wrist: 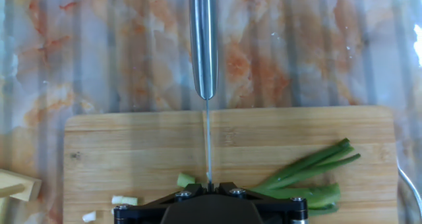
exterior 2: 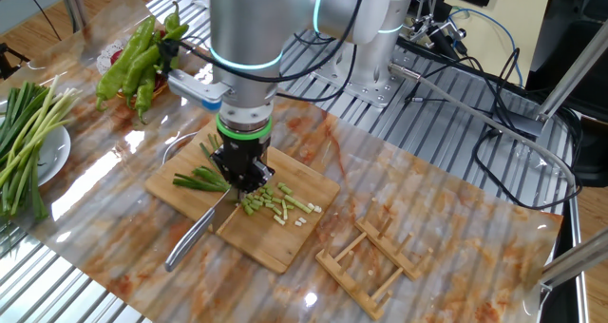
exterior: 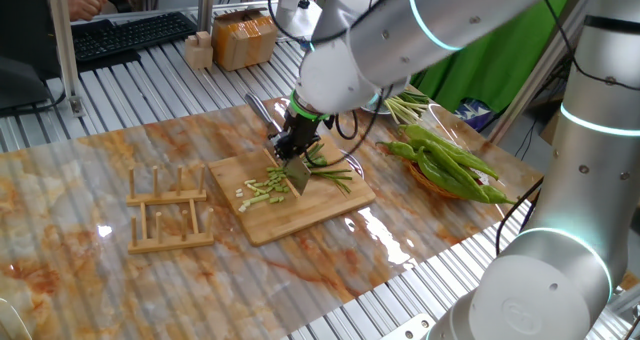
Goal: Chop the green garlic
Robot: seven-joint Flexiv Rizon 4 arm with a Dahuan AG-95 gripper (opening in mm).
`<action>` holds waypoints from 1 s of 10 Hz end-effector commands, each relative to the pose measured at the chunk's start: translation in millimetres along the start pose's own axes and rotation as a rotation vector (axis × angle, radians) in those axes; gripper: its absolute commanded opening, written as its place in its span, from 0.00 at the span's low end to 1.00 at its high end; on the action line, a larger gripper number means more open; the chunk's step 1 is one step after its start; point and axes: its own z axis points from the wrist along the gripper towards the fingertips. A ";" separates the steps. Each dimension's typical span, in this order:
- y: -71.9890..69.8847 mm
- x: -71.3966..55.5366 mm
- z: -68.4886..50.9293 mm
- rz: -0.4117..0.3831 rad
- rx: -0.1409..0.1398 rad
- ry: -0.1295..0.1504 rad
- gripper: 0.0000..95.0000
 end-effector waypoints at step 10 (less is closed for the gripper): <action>-1.8 -3.2 -21.6 0.006 0.009 0.015 0.00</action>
